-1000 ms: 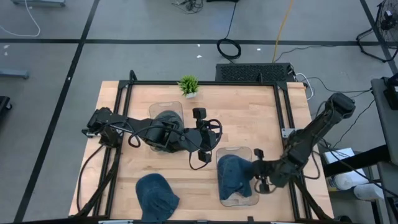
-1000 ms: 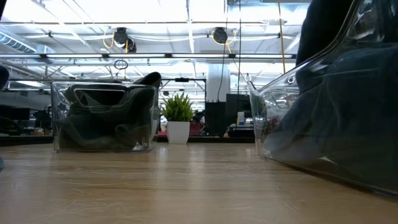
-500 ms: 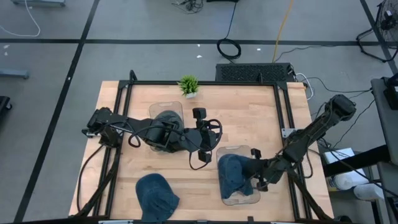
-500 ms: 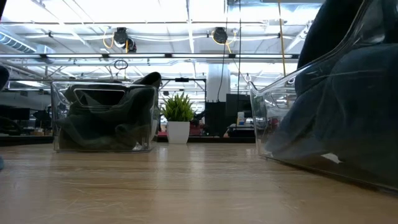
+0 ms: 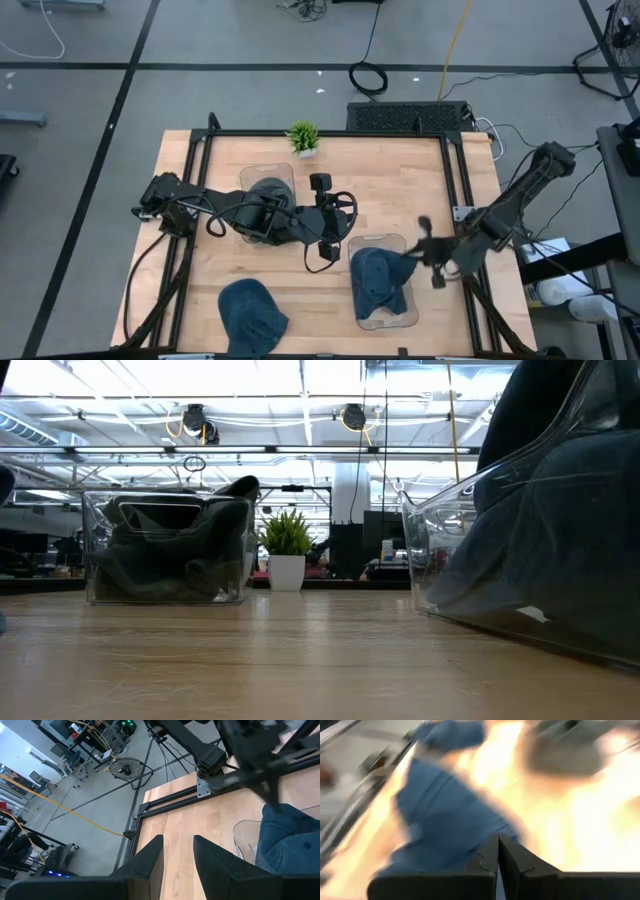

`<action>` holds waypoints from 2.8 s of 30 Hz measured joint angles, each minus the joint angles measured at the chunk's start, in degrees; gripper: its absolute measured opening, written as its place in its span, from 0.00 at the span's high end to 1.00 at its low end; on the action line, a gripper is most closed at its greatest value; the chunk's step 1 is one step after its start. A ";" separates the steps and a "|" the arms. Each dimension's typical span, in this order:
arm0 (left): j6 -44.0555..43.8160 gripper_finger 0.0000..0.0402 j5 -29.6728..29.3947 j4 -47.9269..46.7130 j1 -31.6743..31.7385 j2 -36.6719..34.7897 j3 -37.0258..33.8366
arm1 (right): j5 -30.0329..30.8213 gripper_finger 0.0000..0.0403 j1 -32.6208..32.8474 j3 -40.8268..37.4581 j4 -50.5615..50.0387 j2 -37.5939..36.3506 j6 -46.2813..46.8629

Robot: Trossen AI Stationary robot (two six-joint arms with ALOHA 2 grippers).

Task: Pick & Place hat
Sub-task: Put the blue cap into the bottom transparent bin

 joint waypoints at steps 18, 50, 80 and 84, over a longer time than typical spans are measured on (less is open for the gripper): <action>0.00 0.71 0.00 0.00 0.02 0.00 0.00 | 5.72 1.00 -6.15 -14.43 27.64 -17.21 -20.38; 0.00 0.71 -0.01 -0.01 0.01 0.00 0.00 | 3.76 1.00 -6.47 -14.47 26.55 -19.45 -22.14; 0.00 0.71 0.00 0.00 0.00 -0.02 0.00 | 4.20 1.00 -6.47 -14.47 26.60 -19.45 -22.49; 0.00 0.71 0.00 -0.01 0.01 -0.02 0.00 | 4.20 1.00 -6.47 -14.47 26.61 -19.44 -22.49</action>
